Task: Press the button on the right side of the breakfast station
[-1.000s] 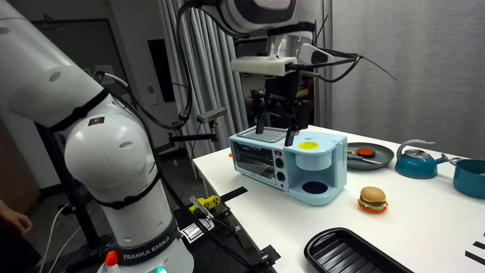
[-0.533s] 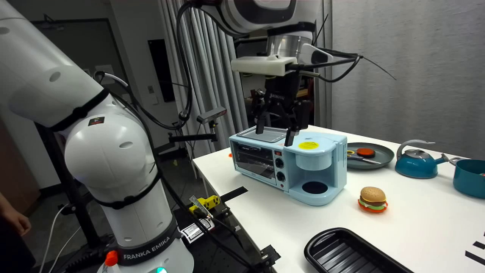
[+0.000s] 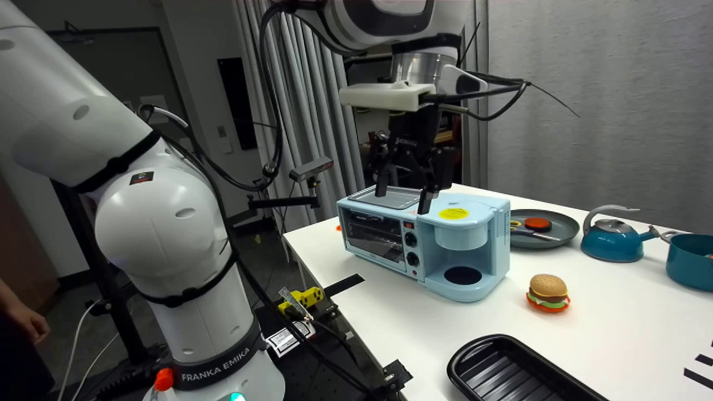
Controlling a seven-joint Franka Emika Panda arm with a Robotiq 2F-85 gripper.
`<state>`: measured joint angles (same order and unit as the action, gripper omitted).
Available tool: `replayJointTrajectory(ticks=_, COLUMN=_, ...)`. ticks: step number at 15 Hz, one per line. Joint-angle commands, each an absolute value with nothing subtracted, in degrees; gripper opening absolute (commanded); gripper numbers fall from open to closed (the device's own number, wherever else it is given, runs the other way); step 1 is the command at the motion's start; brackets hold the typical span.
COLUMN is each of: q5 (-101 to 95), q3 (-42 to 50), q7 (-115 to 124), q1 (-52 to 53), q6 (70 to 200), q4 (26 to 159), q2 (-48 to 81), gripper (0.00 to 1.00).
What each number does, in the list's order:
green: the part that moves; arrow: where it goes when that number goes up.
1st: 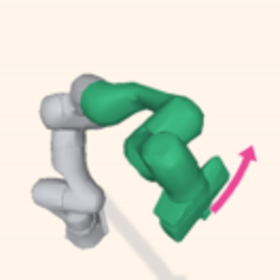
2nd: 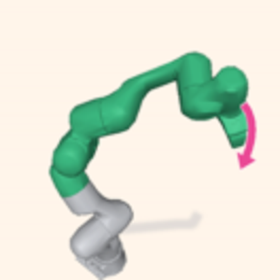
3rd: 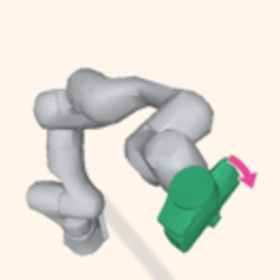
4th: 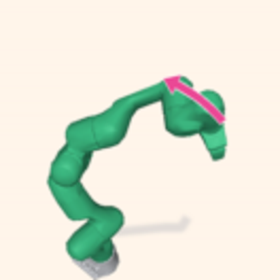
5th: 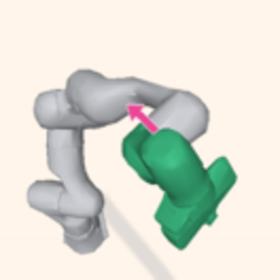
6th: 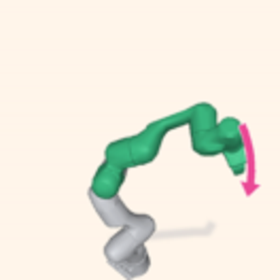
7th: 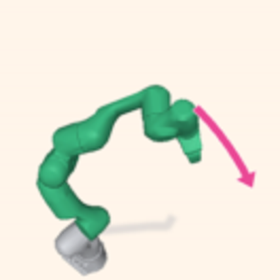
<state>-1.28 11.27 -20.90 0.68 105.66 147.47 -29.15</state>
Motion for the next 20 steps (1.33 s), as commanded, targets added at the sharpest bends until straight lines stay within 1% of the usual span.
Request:
replayJointTrajectory(ticks=1, q5=-1.66, q3=8.88, q7=-20.28, q1=0.28, q6=105.93, q4=146.53, q2=-28.42, gripper=1.0)
replayJointTrajectory(ticks=5, q5=-2.73, q3=5.43, q7=-18.61, q1=1.23, q6=105.98, q4=144.78, q2=-26.36, gripper=1.0)
replayJointTrajectory(ticks=10, q5=-5.12, q3=1.21, q7=-15.96, q1=1.87, q6=105.83, q4=139.83, q2=-20.62, gripper=1.0)
replayJointTrajectory(ticks=20, q5=-9.41, q3=-2.57, q7=-10.89, q1=1.95, q6=109.84, q4=127.96, q2=-7.15, gripper=1.0)
